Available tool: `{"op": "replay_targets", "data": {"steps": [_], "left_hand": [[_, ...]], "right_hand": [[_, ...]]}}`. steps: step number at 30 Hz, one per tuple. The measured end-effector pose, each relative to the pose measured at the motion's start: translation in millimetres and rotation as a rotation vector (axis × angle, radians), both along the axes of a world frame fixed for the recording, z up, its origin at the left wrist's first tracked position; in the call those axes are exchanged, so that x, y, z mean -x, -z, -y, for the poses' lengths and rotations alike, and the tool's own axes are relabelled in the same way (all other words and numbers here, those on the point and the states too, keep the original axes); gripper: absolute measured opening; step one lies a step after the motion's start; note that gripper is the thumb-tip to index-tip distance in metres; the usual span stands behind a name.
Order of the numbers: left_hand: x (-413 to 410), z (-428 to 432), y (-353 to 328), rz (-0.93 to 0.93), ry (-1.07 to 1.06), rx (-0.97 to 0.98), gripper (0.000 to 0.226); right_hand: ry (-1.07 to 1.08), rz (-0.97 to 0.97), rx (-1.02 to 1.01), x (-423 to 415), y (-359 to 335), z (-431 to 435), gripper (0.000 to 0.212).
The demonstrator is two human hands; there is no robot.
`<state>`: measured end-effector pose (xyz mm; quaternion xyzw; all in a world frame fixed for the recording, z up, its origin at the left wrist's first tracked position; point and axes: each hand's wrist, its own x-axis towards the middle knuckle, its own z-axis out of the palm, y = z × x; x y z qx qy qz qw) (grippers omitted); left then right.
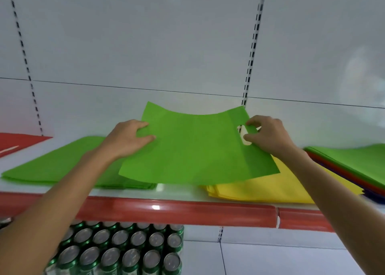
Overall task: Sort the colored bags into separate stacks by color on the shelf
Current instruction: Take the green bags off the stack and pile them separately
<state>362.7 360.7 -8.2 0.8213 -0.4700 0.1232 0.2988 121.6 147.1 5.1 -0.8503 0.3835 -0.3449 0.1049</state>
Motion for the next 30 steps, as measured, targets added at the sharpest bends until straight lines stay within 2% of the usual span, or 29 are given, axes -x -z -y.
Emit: {"op": "replay_targets", "data": {"steps": [8,18,23,30], "left_hand": [[-74,-63,9,-0.092,-0.047,0.028,0.053],[-188,-130,26,-0.137,-0.054,-0.088,0.052],[-222,-140,46,-0.202,-0.035,-0.252,0.056],[-231,-135,65,-0.244,0.000,-0.290,0.059]], "right_hand": [[-0.002,-0.108,0.070,-86,4,-66,0.044],[0.016,-0.089,-0.050,-190,39,-137,0.043],[0.059,-0.101,-0.120,-213,63,-150,0.042],[0.105,-0.078,-0.122,-214,74,-151,0.038]]}}
